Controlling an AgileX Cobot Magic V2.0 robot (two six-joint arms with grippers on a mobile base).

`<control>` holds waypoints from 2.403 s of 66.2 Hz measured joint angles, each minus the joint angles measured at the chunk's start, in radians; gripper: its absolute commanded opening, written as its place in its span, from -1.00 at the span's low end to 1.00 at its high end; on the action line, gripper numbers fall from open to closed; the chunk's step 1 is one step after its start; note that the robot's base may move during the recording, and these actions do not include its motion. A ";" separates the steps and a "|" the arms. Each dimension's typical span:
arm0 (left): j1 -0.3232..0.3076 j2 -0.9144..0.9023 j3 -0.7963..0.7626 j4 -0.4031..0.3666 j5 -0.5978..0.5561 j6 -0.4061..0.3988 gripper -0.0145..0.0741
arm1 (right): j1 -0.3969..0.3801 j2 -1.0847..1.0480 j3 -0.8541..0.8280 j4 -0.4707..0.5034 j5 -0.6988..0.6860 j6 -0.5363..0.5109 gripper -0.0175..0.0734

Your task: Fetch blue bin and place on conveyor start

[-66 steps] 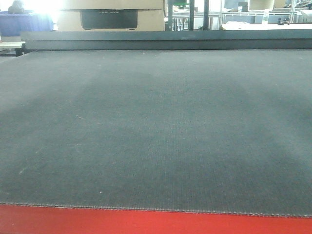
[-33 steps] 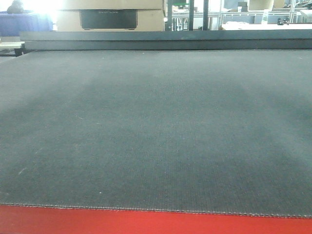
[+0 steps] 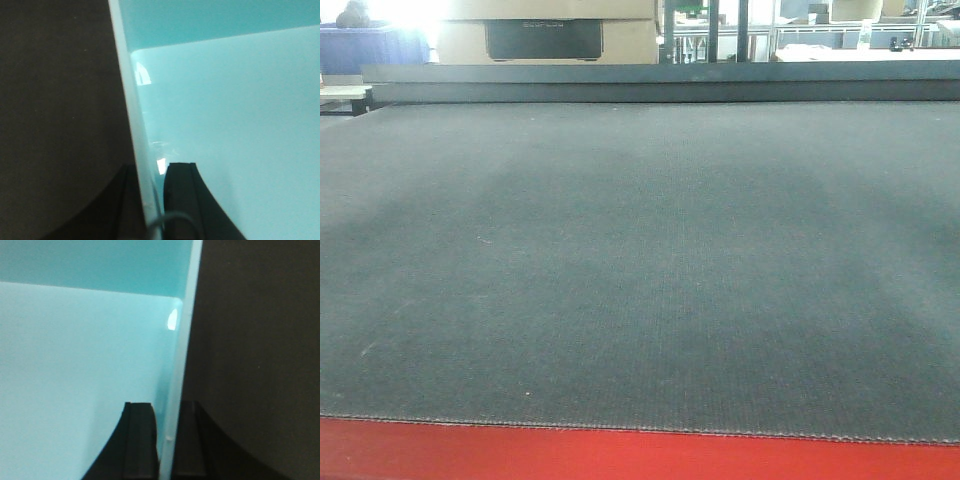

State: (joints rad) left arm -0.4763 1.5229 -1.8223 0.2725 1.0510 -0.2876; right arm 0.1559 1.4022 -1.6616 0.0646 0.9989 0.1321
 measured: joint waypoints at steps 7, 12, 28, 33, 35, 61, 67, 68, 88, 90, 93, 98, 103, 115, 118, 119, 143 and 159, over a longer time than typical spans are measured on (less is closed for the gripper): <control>0.000 0.000 0.000 0.004 -0.004 0.000 -0.92 | 0.000 0.000 0.000 0.000 -0.013 0.000 -0.95; 0.000 0.000 0.000 0.014 -0.015 0.000 -0.92 | 0.000 0.000 0.000 0.000 -0.028 0.000 -0.95; 0.000 0.000 0.000 0.035 -0.038 0.000 -0.92 | 0.000 0.000 0.000 0.000 -0.043 0.000 -0.95; 0.000 0.000 0.000 0.035 -0.038 0.000 -0.92 | 0.000 0.000 0.000 0.000 -0.039 0.000 -0.95; 0.000 0.000 0.000 0.033 -0.036 0.000 -0.92 | 0.000 0.000 0.000 0.000 -0.034 0.000 -0.95; 0.000 0.038 0.231 0.009 -0.121 -0.032 -0.92 | 0.000 0.043 0.178 -0.004 -0.024 0.000 -0.95; 0.000 0.040 0.330 0.009 -0.196 -0.048 -0.92 | 0.000 0.078 0.236 -0.004 -0.057 0.000 -0.95; 0.000 0.041 0.344 0.009 -0.211 -0.050 -0.92 | 0.000 0.083 0.246 -0.004 -0.065 0.000 -0.95; 0.041 0.065 0.575 0.015 -0.489 -0.110 -0.92 | 0.000 0.205 0.349 0.001 -0.200 0.000 -0.84; 0.047 0.074 0.582 0.015 -0.503 -0.115 -0.92 | 0.000 0.214 0.350 0.003 -0.207 0.000 -0.78; 0.051 0.085 0.589 0.015 -0.516 -0.115 -0.92 | 0.000 0.235 0.351 0.007 -0.214 0.000 -0.65; 0.055 0.108 0.591 0.017 -0.531 -0.116 -0.90 | 0.000 0.256 0.354 0.007 -0.221 0.000 -0.35; 0.057 0.129 0.591 0.022 -0.537 -0.116 -0.75 | 0.000 0.272 0.354 -0.009 -0.221 -0.008 -0.01; 0.063 0.147 0.593 0.000 -0.537 -0.115 0.22 | -0.002 0.278 0.354 -0.048 -0.228 -0.008 0.51; 0.063 0.147 0.593 -0.006 -0.537 -0.115 0.53 | -0.002 0.278 0.354 -0.055 -0.228 -0.008 0.50; 0.063 0.147 0.591 -0.008 -0.534 -0.115 0.64 | -0.002 0.278 0.354 -0.057 -0.228 -0.008 0.49; 0.063 0.117 0.452 -0.019 -0.331 -0.032 -0.08 | -0.002 0.117 0.354 -0.073 -0.218 -0.010 -0.24; 0.077 -0.026 0.450 -0.017 -0.243 0.043 -0.92 | -0.037 -0.084 0.385 -0.075 -0.190 -0.010 -0.97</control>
State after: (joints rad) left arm -0.3988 1.4970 -1.3723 0.2556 0.8077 -0.2448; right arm 0.1186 1.3181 -1.2762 -0.0104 0.8093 0.1219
